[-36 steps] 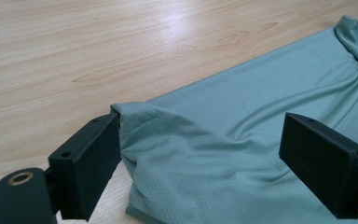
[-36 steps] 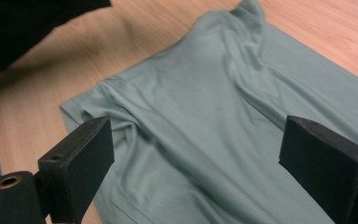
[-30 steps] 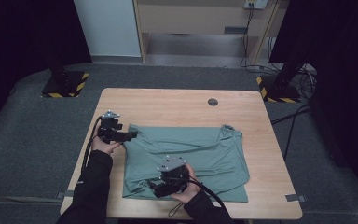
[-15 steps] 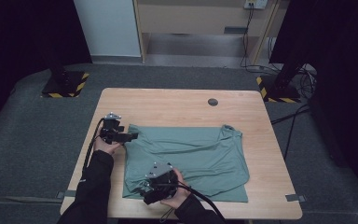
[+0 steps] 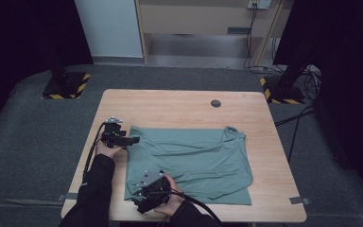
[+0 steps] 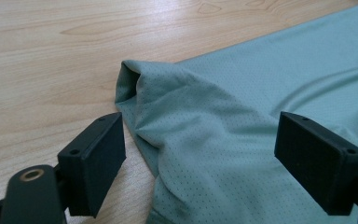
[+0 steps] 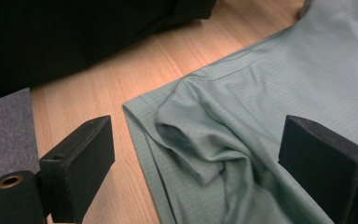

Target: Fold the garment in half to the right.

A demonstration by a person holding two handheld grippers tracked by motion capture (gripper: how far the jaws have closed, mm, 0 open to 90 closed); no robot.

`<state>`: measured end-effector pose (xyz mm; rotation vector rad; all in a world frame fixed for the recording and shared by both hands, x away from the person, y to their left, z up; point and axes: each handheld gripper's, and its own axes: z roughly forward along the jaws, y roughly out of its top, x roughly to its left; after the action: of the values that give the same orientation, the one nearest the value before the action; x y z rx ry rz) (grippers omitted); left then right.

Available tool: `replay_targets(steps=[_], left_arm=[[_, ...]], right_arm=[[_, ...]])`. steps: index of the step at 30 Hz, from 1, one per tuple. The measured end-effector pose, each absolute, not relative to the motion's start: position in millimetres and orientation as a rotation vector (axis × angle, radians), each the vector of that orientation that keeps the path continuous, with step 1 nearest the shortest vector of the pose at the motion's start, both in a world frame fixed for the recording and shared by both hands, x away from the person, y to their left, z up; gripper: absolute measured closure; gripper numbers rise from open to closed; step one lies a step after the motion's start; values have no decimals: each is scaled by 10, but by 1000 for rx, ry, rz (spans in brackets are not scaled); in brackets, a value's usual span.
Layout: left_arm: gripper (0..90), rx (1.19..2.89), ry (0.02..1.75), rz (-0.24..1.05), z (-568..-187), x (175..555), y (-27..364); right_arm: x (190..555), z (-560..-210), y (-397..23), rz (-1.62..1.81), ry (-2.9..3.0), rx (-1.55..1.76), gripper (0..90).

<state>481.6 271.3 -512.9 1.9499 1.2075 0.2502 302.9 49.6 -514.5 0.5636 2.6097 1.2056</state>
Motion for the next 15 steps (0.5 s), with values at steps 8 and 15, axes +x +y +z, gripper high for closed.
replay_targets(steps=[8,15], left_arm=[[158,1969,1203,258,-5181,4834,2688],[167,1993,1210,273,-5240,4850,2660]], right_arm=[[3011,-5227,607,1171,2634,529,109],[3012,-5297,690,1145,2646,512,120]])
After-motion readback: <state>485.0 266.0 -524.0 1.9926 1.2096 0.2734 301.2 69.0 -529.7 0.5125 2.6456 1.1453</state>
